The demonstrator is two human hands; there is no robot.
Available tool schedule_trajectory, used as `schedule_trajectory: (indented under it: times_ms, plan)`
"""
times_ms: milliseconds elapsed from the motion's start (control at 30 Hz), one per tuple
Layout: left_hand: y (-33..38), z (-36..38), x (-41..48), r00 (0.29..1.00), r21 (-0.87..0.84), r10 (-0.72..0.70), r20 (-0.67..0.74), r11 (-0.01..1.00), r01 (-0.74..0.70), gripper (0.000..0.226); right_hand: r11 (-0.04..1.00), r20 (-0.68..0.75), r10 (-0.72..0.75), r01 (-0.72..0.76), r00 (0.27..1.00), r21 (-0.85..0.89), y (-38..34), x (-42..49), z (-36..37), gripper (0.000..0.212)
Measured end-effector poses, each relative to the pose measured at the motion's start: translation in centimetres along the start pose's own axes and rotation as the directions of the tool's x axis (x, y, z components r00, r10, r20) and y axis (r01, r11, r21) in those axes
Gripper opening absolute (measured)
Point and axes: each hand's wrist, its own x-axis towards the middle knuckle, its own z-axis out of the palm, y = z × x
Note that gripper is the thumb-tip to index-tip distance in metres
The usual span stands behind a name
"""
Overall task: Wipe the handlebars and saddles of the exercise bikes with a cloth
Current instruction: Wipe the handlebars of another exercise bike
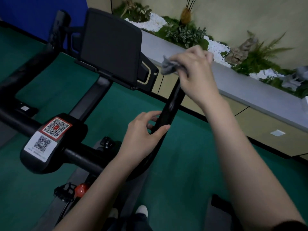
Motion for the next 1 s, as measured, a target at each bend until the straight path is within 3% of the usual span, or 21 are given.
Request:
schedule_trajectory:
  times_ms: [100, 200, 267, 333, 400, 533, 600, 700, 767, 833, 900, 933, 1000]
  plan:
    - [0.1, 0.0, 0.0, 1.0, 0.002, 0.005, 0.006, 1.0, -0.005, 0.037, 0.991, 0.333, -0.12, 0.134, 0.935, -0.02, 0.6, 1.8, -1.9, 0.027]
    - [0.1, 0.0, 0.0, 1.0, 0.012, 0.006, 0.009, 1.0, -0.006, 0.038, 0.974, 0.625, -0.173, 0.228, 0.761, -0.009, 0.4, 4.0, -3.1, 0.029]
    - [0.0, -0.1, 0.0, 1.0, 0.026, 0.012, 0.013, 1.0, -0.013, 0.039, 0.963, 0.746, -0.181, 0.269, 0.641, 0.002, 0.0, 4.8, -3.4, 0.028]
    - [-0.1, -0.1, 0.0, 1.0, 0.028, 0.017, 0.013, 0.999, -0.018, 0.039, 0.963, 0.8, -0.169, 0.268, 0.575, 0.011, -0.1, 5.4, -3.4, 0.027]
    - [-0.1, -0.1, 0.0, 1.0, 0.026, 0.018, 0.011, 0.999, -0.018, 0.039, 0.968, 0.811, -0.148, 0.252, 0.566, 0.002, -0.1, 5.9, -3.2, 0.025]
    - [-0.1, -0.1, 0.0, 1.0, 0.021, 0.014, 0.014, 1.0, -0.014, 0.039, 0.987, 0.776, -0.057, 0.151, 0.628, -0.05, 0.4, 7.1, -2.7, 0.02]
    - [-0.1, -0.1, 0.0, 1.0, 0.015, 0.014, 0.009, 1.0, -0.015, 0.038, 0.999, 0.759, 0.008, 0.031, 0.651, -0.038, 1.2, 7.7, -2.6, 0.014]
    - [0.0, 0.0, 0.0, 1.0, 0.004, 0.02, 0.0, 1.0, -0.02, 0.037, 0.964, 0.731, 0.085, -0.242, 0.677, 0.111, 3.0, 7.7, -3.0, 0.012]
    - [0.0, 0.0, -0.1, 1.0, 0.0, 0.022, -0.002, 1.0, -0.022, 0.037, 0.849, 0.668, 0.159, -0.445, 0.727, 0.283, 4.4, 6.6, -2.8, 0.012]
    - [0.0, -0.1, -0.1, 1.0, -0.004, 0.021, 0.003, 1.0, -0.021, 0.037, 0.557, 0.563, 0.283, -0.611, 0.776, 0.562, 5.0, 4.5, -1.9, 0.015]
    - [0.0, -0.1, -0.1, 1.0, -0.009, 0.014, 0.01, 1.0, -0.014, 0.037, 0.218, 0.455, 0.412, -0.57, 0.789, 0.792, 4.9, 1.9, -0.8, 0.017]
    - [0.0, -0.1, -0.1, 1.0, -0.009, 0.013, 0.012, 1.0, -0.013, 0.038, 0.099, 0.414, 0.484, -0.518, 0.771, 0.849, 4.6, 0.6, -0.2, 0.017]
    - [-0.1, 0.0, -0.1, 1.0, -0.005, 0.015, 0.01, 1.0, -0.015, 0.038, 0.008, 0.358, 0.607, -0.456, 0.709, 0.89, 3.5, -1.7, 1.2, 0.017]
